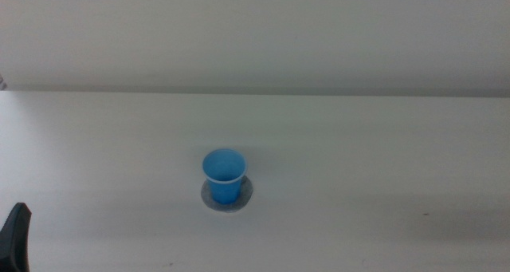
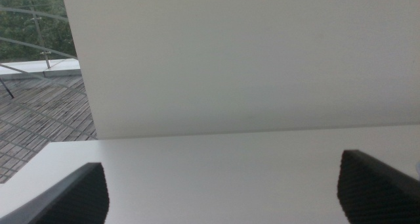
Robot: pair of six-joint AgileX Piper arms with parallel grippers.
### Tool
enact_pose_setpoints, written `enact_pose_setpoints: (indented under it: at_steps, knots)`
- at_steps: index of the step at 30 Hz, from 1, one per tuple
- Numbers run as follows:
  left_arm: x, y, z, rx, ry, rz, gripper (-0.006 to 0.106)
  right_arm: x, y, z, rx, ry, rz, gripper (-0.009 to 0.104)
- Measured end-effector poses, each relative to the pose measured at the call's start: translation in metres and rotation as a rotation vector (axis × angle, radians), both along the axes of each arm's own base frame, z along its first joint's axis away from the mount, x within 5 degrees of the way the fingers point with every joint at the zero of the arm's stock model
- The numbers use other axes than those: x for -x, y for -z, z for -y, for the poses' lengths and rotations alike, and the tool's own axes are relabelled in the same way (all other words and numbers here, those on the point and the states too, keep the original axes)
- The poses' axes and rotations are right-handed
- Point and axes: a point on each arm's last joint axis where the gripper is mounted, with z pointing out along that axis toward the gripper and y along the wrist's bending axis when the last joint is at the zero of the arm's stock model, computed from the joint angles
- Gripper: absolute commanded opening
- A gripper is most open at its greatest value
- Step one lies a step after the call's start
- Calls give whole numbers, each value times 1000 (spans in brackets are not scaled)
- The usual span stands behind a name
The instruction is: Place an empty cup on a cup mat.
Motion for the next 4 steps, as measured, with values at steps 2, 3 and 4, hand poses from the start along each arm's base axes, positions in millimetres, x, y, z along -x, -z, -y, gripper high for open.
enact_pose_setpoints:
  at_steps: [2, 3, 4]
  knots:
    - [0, 0, 0, 0, 0, 0, 94, 0, 0, 0, 2, 0, 2, 93]
    - [0, 0, 0, 0, 0, 0, 94, 0, 0, 0, 2, 0, 4, 93]
    - [0, 0, 0, 0, 0, 0, 94, 0, 0, 0, 4, 0, 4, 93]
